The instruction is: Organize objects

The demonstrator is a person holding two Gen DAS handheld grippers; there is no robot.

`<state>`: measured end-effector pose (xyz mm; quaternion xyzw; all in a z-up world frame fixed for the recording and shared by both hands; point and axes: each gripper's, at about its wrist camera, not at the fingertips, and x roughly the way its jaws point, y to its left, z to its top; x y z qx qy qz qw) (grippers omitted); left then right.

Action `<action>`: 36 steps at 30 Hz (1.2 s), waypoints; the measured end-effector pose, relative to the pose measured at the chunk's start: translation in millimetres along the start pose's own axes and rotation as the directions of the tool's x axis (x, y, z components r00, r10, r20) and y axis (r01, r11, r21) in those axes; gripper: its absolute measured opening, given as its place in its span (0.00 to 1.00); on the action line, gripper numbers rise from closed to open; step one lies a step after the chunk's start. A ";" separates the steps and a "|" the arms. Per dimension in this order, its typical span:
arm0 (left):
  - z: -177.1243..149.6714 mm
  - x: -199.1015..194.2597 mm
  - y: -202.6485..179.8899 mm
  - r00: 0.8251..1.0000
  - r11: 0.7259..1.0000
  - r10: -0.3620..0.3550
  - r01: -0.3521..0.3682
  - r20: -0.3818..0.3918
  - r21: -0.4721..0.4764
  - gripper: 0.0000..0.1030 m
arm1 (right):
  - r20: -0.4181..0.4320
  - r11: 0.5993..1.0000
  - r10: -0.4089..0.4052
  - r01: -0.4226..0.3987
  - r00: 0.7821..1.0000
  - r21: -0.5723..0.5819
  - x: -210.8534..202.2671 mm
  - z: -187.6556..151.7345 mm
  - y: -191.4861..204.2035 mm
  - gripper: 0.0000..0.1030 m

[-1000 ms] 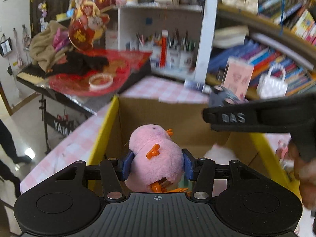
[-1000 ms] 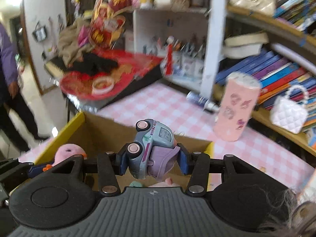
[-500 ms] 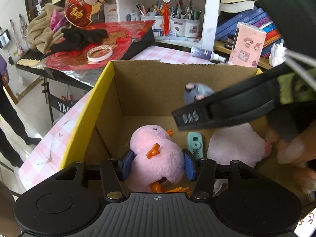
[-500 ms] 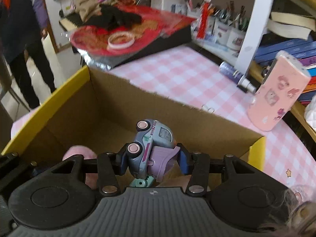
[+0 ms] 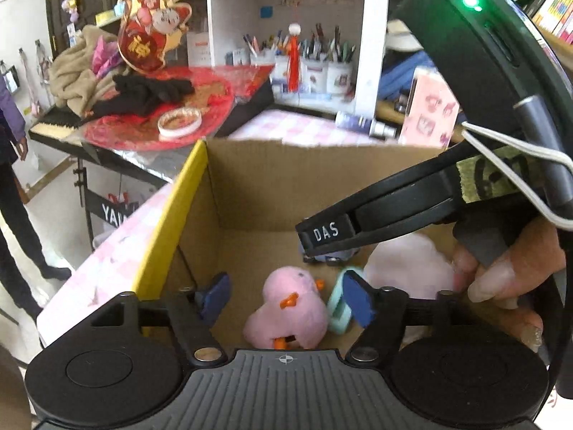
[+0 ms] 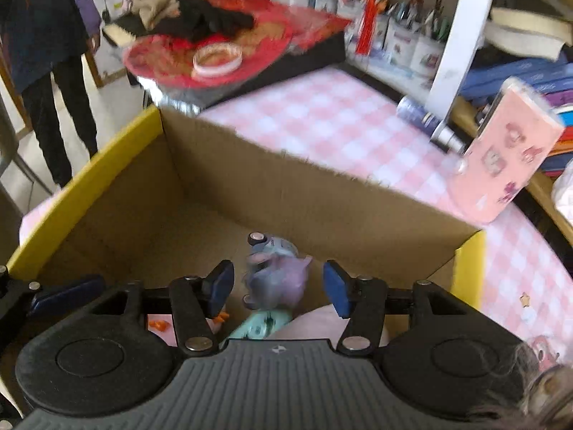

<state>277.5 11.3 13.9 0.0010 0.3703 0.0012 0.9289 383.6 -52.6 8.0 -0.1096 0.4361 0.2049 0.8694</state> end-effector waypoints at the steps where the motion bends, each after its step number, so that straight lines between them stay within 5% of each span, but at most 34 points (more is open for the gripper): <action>1: -0.1 -6.0 -0.4 1.000 1.000 0.004 -0.004 0.022 0.000 0.74 | 0.017 1.000 -0.003 0.003 1.000 0.005 -6.2 0.5 -0.2 0.52; 10: -14.7 -76.3 16.6 0.978 0.998 0.006 0.007 0.209 -0.058 0.81 | 0.205 0.992 -0.061 0.038 0.977 0.118 -91.5 -21.2 -5.1 0.52; 20: -65.0 -139.0 47.7 0.960 0.982 0.055 -0.002 0.274 -0.191 0.84 | 0.340 0.973 -0.183 0.121 0.923 0.197 -168.6 -101.3 25.6 0.52; 36: -164.6 -187.0 43.5 0.986 0.992 0.062 -0.044 0.157 -0.116 0.87 | 0.204 0.939 -0.291 0.238 0.935 0.246 -194.0 -249.3 103.5 0.59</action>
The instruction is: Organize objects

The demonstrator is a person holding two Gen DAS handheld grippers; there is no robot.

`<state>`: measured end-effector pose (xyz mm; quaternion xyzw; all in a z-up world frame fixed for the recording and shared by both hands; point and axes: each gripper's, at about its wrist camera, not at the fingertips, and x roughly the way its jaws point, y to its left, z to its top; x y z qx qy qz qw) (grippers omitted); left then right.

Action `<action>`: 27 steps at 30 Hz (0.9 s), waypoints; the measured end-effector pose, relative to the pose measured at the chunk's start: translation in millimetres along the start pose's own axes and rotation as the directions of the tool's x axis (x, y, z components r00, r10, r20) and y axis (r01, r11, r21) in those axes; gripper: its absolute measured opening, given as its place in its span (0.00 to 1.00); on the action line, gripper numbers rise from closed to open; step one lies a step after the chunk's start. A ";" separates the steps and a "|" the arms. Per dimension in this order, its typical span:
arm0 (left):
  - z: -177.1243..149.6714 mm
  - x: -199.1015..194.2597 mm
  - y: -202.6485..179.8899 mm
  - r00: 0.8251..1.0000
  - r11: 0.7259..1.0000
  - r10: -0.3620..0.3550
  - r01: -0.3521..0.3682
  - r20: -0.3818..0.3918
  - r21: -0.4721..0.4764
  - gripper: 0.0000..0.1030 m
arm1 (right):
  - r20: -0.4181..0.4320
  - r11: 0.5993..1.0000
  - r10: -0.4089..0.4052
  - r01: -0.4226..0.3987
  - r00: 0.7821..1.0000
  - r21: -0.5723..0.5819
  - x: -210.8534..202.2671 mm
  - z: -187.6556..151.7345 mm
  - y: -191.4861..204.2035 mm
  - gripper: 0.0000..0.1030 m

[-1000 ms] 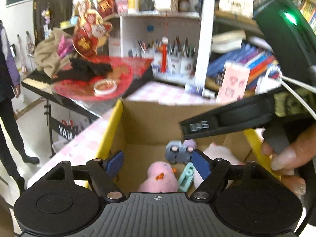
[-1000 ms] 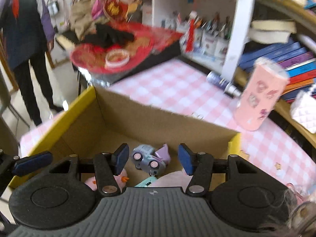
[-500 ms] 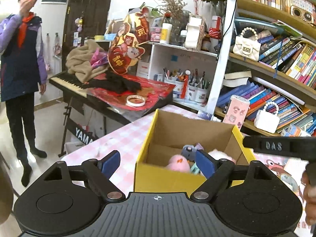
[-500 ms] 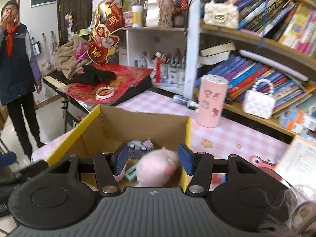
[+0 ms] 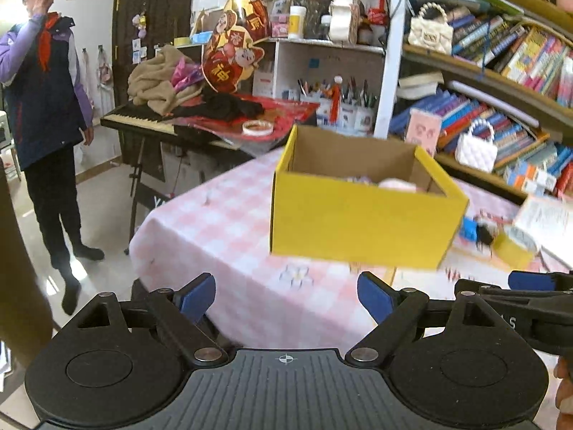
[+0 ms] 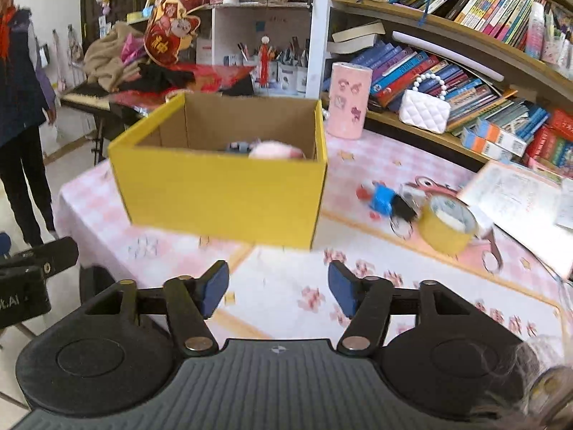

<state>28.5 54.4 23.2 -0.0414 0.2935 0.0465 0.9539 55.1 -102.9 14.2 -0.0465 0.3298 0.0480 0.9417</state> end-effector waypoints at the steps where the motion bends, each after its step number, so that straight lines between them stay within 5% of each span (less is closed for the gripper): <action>1: -4.8 -3.3 -0.3 1.000 1.000 0.001 -0.001 -0.007 0.008 0.87 | -0.003 1.000 -0.004 0.004 1.000 -0.004 -4.0 -6.8 1.6 0.59; 13: -41.3 -26.2 -3.3 0.996 0.996 -0.063 0.068 -0.069 0.062 0.88 | -0.042 0.999 -0.038 0.038 0.998 -0.013 -43.9 -61.1 16.8 0.66; 27: -43.2 -19.5 -56.0 0.963 0.948 -0.243 0.261 -0.117 0.181 0.88 | -0.110 0.949 -0.243 0.259 0.964 0.180 -67.7 -83.7 -44.3 0.71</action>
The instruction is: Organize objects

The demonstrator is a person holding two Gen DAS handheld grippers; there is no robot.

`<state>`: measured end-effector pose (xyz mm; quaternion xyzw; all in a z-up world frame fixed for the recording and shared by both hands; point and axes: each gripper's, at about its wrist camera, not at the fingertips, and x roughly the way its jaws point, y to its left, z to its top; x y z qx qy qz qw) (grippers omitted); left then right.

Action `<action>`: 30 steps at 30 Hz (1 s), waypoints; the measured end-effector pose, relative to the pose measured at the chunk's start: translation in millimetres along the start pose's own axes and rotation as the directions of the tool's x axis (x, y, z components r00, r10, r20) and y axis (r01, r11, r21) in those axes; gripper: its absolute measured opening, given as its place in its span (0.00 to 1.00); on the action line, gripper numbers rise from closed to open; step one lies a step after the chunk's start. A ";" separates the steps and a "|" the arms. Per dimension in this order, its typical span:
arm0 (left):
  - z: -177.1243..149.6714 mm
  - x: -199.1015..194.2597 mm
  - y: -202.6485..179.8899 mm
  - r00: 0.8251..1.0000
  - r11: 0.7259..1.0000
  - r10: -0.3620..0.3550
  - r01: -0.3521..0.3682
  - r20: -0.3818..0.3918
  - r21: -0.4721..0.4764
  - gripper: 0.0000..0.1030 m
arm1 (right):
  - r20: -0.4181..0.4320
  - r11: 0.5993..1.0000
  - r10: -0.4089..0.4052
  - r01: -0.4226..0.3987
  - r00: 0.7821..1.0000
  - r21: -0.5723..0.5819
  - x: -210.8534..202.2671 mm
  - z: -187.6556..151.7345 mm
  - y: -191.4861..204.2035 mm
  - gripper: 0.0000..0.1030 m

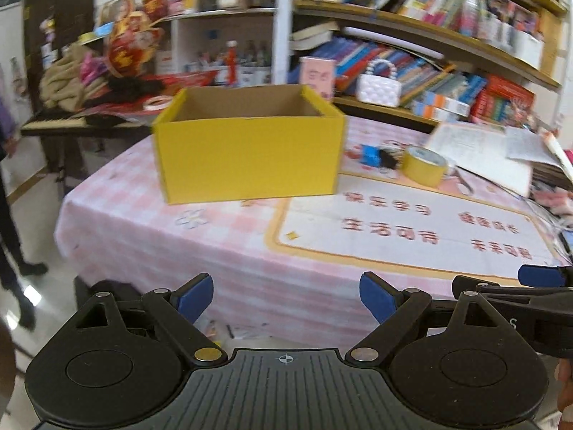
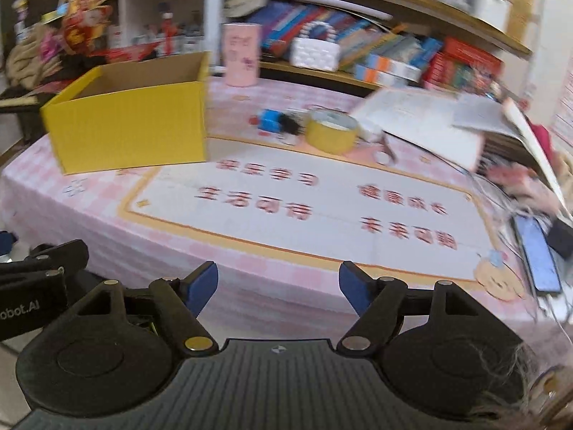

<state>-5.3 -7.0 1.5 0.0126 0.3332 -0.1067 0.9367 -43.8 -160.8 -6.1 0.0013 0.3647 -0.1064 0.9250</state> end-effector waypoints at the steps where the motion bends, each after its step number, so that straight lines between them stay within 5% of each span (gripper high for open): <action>1: 1.5 3.1 -5.6 1.000 1.000 -0.015 0.015 -0.002 0.011 0.88 | -0.001 1.000 -0.015 0.015 1.000 0.012 0.1 -0.2 -4.8 0.71; 12: 18.1 40.0 -58.0 0.990 0.984 -0.136 0.140 -0.044 0.107 0.89 | -0.062 0.984 -0.122 0.129 0.991 0.126 19.3 4.6 -60.4 0.72; 30: 68.9 115.8 -106.5 0.987 0.987 -0.134 0.140 -0.087 0.076 0.89 | -0.085 0.990 -0.085 0.094 0.993 0.105 96.6 68.1 -105.0 0.71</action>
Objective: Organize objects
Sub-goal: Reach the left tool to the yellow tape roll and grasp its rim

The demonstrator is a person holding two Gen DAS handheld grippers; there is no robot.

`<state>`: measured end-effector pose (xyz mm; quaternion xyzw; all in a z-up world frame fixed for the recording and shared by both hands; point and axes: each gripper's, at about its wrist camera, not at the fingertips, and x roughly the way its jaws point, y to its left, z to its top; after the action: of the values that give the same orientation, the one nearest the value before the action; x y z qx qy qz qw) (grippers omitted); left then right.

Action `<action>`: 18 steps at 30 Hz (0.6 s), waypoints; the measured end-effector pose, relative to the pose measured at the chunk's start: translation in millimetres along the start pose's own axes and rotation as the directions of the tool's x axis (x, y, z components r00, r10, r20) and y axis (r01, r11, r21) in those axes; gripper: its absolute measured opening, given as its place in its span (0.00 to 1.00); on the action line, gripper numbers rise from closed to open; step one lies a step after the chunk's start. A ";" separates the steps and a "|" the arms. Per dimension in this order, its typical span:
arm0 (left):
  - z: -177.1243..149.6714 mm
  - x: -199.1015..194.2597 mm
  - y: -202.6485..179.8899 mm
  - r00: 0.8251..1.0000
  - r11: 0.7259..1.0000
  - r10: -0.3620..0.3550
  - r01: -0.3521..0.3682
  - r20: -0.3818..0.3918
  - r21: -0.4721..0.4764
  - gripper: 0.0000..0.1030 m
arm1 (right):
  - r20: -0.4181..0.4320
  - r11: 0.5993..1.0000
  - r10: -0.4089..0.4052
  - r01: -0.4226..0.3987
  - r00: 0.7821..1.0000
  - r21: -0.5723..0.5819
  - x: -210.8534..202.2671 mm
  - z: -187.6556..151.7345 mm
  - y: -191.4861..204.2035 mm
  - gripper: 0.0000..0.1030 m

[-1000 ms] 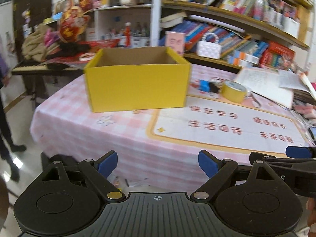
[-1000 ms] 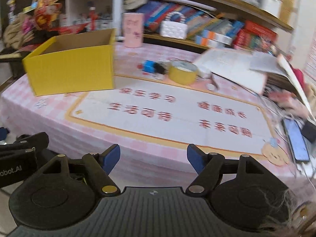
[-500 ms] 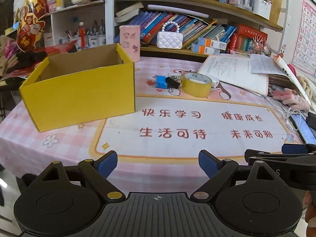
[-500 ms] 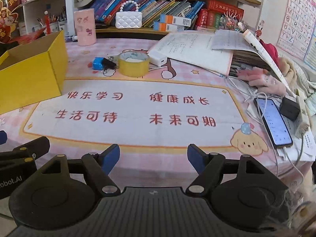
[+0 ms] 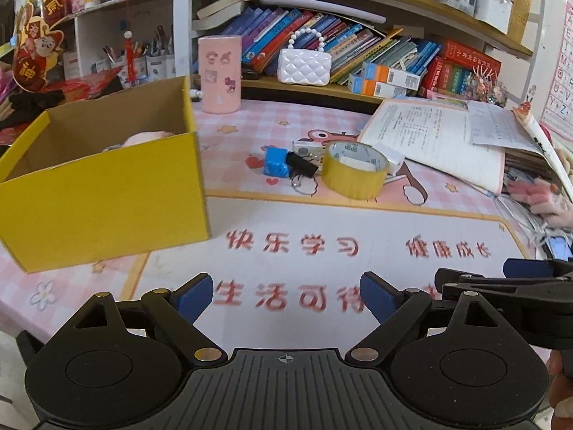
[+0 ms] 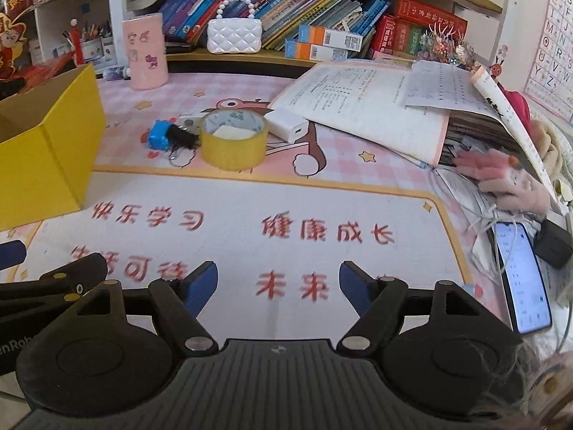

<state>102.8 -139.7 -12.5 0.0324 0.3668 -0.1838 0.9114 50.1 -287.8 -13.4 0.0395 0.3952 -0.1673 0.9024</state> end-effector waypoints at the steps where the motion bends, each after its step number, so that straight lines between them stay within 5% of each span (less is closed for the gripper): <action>1: 4.2 4.5 -3.1 1.000 1.000 -0.002 0.002 0.001 -0.002 0.89 | -0.001 1.000 -0.001 0.001 1.000 0.005 4.4 3.7 -3.9 0.71; 18: 77.1 92.8 -59.4 1.000 0.998 -0.025 0.024 0.010 0.065 0.89 | 0.090 0.997 -0.048 0.043 0.995 0.057 68.2 85.9 -74.5 0.71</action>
<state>193.7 -238.9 -15.0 0.0564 0.3561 -0.2068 0.9095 128.5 -393.8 0.4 0.0474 0.3495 -0.2002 0.9141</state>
